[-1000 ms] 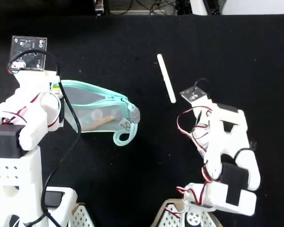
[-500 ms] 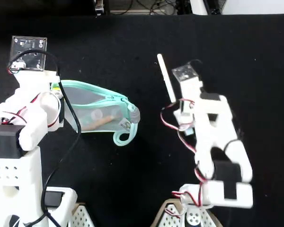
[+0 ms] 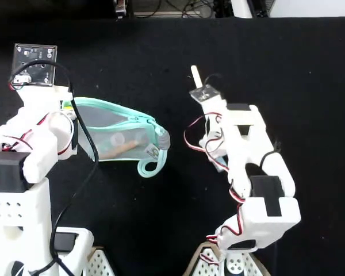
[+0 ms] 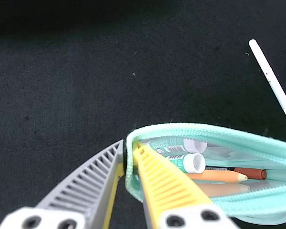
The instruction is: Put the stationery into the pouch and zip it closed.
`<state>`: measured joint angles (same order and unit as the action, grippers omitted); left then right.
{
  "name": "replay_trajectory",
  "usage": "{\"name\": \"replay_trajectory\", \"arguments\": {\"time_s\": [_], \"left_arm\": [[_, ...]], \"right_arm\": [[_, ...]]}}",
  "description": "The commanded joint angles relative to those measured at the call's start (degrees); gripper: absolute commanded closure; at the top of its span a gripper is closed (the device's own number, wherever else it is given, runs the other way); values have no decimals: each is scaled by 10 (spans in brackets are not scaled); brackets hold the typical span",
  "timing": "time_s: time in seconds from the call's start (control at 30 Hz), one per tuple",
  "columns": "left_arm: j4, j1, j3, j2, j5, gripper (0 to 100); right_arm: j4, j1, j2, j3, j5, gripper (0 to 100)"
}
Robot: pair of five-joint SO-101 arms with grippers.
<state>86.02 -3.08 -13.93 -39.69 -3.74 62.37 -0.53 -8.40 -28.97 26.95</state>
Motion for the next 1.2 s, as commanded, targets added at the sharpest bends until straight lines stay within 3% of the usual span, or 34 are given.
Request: {"name": "replay_trajectory", "arguments": {"time_s": [0.0, 0.4, 0.6, 0.77, 0.97, 1.17], "left_arm": [[5, -8, -54, 10, -2, 970], [8, -8, -54, 10, -1, 970], [8, -8, -54, 10, -1, 970], [8, -8, -54, 10, -1, 970], [7, -8, -54, 10, -1, 970], [6, -8, -54, 10, -1, 970]], "right_arm": [[6, -17, 6, 20, 18, 822], [4, -55, -7, 80, 29, 822], [5, -52, -95, 103, 62, 825], [6, -47, -109, 127, 59, 993], [43, -12, 19, 111, 39, 986], [109, -8, 295, 51, 29, 986]]}}
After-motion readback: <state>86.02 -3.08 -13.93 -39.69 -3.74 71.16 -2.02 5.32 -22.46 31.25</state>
